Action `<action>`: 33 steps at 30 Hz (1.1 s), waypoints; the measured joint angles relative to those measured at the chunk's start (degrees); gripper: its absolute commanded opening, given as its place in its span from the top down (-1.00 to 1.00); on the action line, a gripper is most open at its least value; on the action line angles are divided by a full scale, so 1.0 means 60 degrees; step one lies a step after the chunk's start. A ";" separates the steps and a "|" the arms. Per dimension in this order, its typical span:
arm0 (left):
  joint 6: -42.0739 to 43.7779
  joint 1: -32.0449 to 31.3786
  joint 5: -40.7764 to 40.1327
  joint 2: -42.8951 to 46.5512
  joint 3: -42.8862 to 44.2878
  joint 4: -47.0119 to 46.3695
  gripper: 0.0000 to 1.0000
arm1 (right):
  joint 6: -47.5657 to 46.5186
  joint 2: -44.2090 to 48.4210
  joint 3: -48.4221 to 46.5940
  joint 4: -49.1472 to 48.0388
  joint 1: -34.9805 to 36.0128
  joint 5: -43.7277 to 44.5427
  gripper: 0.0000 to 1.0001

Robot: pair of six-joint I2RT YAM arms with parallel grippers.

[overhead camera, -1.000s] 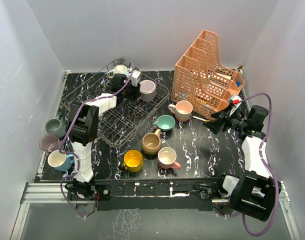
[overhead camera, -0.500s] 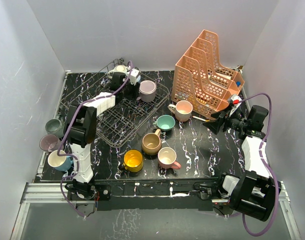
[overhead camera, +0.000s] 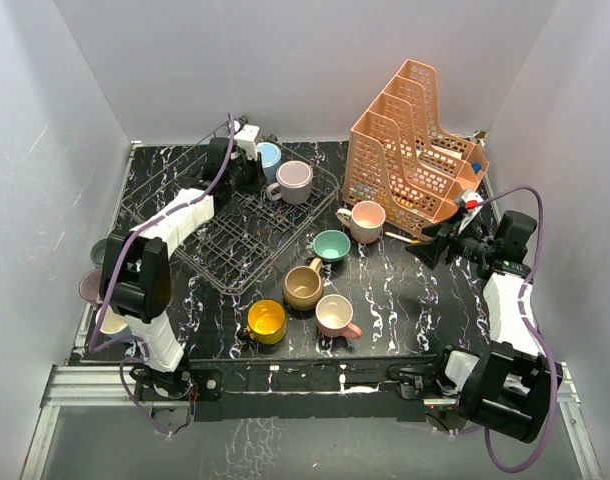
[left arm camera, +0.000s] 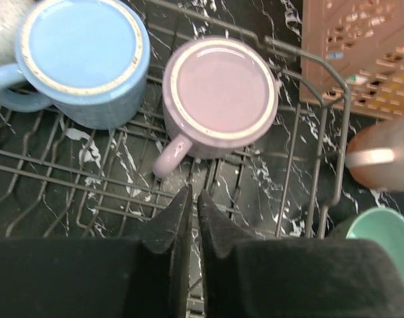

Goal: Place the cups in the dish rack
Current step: Adjust the cup in the dish rack.

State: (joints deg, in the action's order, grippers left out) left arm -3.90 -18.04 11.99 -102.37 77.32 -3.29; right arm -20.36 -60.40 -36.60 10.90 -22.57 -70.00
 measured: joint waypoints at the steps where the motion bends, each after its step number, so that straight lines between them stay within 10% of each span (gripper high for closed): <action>1: -0.0215 0.0022 0.0087 0.0036 -0.0062 0.0091 0.98 | -0.0015 0.0000 0.0000 0.0007 0.0000 0.0000 -0.48; 33: -0.0769 0.0113 -0.0153 -0.4073 0.4561 0.2991 1.00 | -0.0106 0.0000 0.0000 0.0182 0.0000 0.0004 -0.48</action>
State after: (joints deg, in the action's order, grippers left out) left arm -8.51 -17.37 11.07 -126.80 104.68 14.66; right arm -20.99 -60.40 -36.60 11.99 -22.57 -69.97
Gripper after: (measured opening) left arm 0.006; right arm 0.742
